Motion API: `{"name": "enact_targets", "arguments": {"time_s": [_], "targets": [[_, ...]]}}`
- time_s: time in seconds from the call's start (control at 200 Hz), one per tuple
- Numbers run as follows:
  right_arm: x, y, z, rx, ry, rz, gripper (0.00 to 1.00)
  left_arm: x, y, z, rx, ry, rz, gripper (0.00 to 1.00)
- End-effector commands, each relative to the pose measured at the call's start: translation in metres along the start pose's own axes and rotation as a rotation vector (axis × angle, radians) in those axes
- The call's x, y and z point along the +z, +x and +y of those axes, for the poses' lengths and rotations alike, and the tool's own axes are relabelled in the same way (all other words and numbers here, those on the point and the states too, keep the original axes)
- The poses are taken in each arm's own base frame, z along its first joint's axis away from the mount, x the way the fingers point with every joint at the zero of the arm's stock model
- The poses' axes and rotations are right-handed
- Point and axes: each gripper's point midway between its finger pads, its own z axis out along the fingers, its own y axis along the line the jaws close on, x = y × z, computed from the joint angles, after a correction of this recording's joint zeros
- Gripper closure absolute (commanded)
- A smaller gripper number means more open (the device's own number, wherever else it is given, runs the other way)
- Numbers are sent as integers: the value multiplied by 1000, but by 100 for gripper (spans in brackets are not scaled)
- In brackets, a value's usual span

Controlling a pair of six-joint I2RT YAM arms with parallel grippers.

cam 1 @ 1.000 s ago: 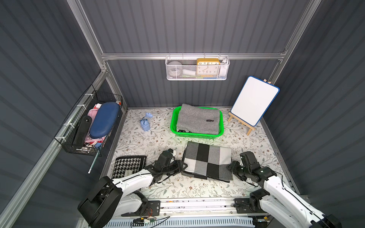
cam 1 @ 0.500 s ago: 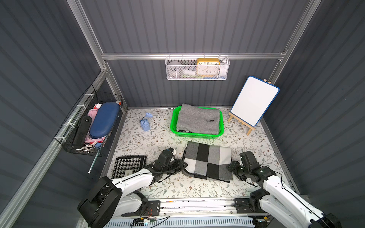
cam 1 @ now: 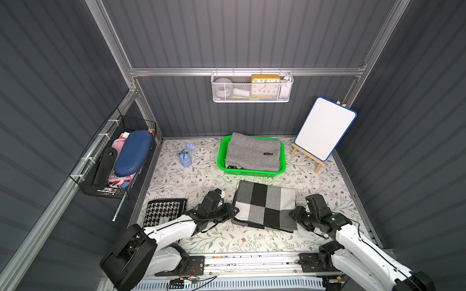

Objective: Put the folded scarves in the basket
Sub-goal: Move the scarf to the center of the board.

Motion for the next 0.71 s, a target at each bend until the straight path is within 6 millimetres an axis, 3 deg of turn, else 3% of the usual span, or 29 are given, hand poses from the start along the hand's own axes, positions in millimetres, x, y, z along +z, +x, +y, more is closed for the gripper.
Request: {"name": "enact_targets", "arguments": {"time_s": [0.0,0.225,0.455,0.605,0.7], "targets": [[3,3,-5,-2,11,6,43,3,4,-1,-1,13,20,62],[4,3,-7,1,14,7,43,3,3,-3,8,16,23,65],[8,3,-13,13,34,-5,43,-1,8,-13,16,57,47,100],[12,-5,-19,43,49,-60,41,-12,9,-24,4,80,53,100],[14,-8,-19,59,47,-80,39,-19,20,-31,-25,119,89,100]]}}
